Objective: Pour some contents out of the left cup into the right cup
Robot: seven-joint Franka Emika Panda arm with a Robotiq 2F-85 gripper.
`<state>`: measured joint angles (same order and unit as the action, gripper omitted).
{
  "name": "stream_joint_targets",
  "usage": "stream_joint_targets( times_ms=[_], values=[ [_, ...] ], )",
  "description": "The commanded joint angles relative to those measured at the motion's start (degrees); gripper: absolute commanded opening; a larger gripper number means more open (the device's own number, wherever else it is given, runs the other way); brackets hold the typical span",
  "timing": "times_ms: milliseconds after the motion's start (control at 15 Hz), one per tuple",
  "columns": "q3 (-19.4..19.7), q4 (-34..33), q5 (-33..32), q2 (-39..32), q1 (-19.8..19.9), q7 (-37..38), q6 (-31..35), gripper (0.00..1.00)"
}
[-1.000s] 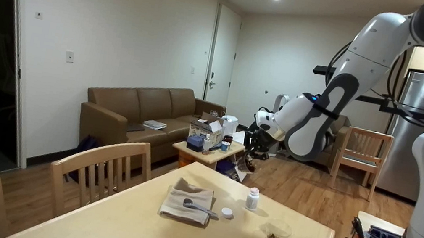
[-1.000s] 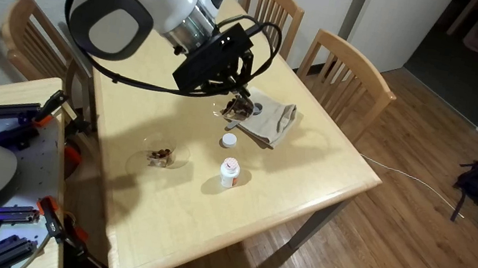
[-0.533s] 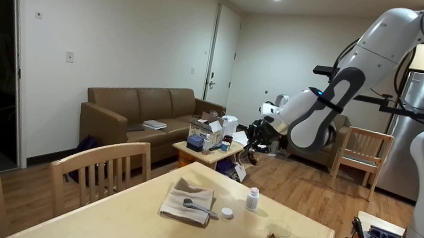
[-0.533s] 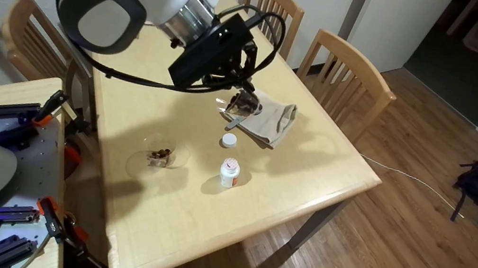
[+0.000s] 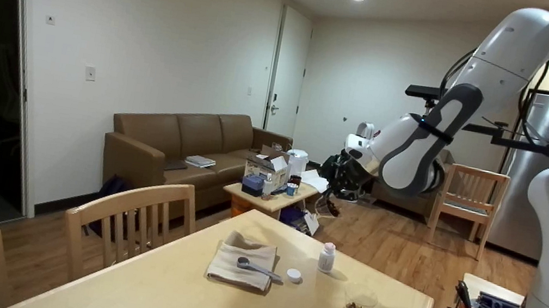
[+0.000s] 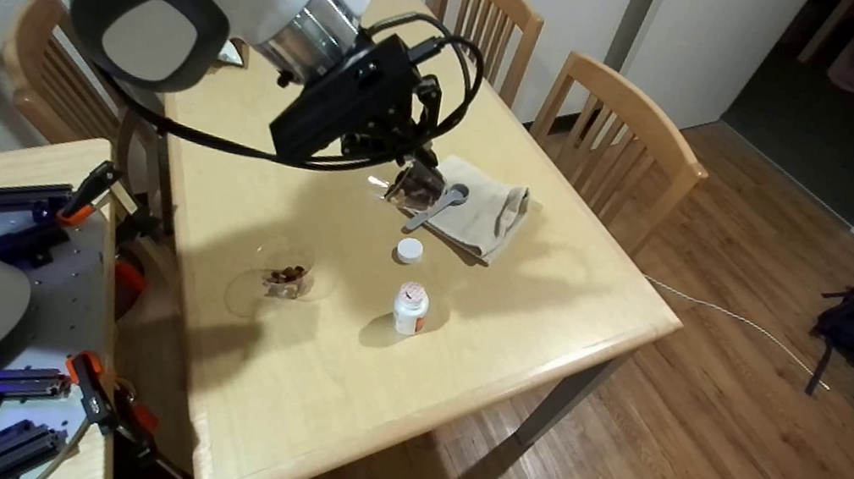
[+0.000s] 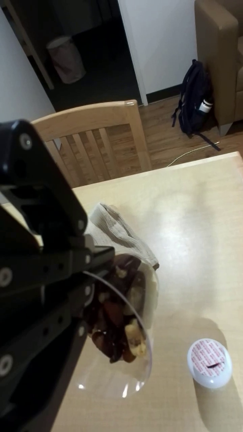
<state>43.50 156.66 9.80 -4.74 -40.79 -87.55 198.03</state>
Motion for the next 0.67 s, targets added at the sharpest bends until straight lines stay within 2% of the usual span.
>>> stream_joint_targets(
  times_ms=[0,600],
  values=[
    [0.03,0.0,0.01,0.0,0.0,0.0,0.0,0.04],
    [1.85,2.29,-0.8,0.52,0.1,-2.16,-2.32,0.04]
  ],
)
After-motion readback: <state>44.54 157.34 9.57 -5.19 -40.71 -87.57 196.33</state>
